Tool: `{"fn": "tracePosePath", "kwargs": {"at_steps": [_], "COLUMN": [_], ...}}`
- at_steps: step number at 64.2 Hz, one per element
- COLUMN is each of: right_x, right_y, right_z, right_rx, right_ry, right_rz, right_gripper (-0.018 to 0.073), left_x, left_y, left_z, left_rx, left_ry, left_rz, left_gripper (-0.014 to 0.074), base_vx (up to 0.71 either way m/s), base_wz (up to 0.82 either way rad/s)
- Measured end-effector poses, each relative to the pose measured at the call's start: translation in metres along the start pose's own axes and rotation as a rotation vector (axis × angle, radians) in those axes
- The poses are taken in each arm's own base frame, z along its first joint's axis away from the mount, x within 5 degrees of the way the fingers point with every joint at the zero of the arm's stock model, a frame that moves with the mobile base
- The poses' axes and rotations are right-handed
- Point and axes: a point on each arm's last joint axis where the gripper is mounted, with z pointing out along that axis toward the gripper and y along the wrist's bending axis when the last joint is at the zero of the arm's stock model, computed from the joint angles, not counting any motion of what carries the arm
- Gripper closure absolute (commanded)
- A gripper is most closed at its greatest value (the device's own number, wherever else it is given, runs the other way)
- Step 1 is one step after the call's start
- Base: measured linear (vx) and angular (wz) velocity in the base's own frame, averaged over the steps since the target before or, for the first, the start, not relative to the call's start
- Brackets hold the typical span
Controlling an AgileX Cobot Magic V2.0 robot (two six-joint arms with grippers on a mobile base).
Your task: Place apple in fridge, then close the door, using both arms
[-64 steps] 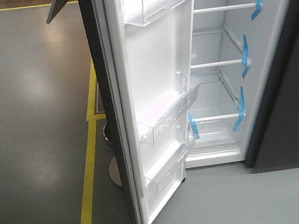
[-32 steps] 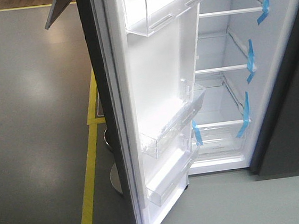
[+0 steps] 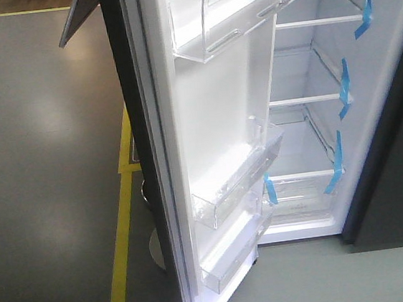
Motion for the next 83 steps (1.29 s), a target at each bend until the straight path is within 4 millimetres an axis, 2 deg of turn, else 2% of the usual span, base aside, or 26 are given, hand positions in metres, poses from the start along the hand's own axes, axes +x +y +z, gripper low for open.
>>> {"fn": "tracePosePath", "kwargs": {"at_steps": [83], "right_x": [0.0000], "right_y": [0.0000], "right_z": [0.0000], "right_rx": [0.000], "right_ry": [0.000], "right_rz": [0.000], "right_gripper": [0.0568], "left_x": [0.0000], "left_y": [0.0000], "left_z": [0.0000], "left_rx": [0.000], "left_ry": [0.000], "left_rz": [0.000], "left_gripper": [0.0602], "base_vx": [0.06], "base_wz": [-0.02]}}
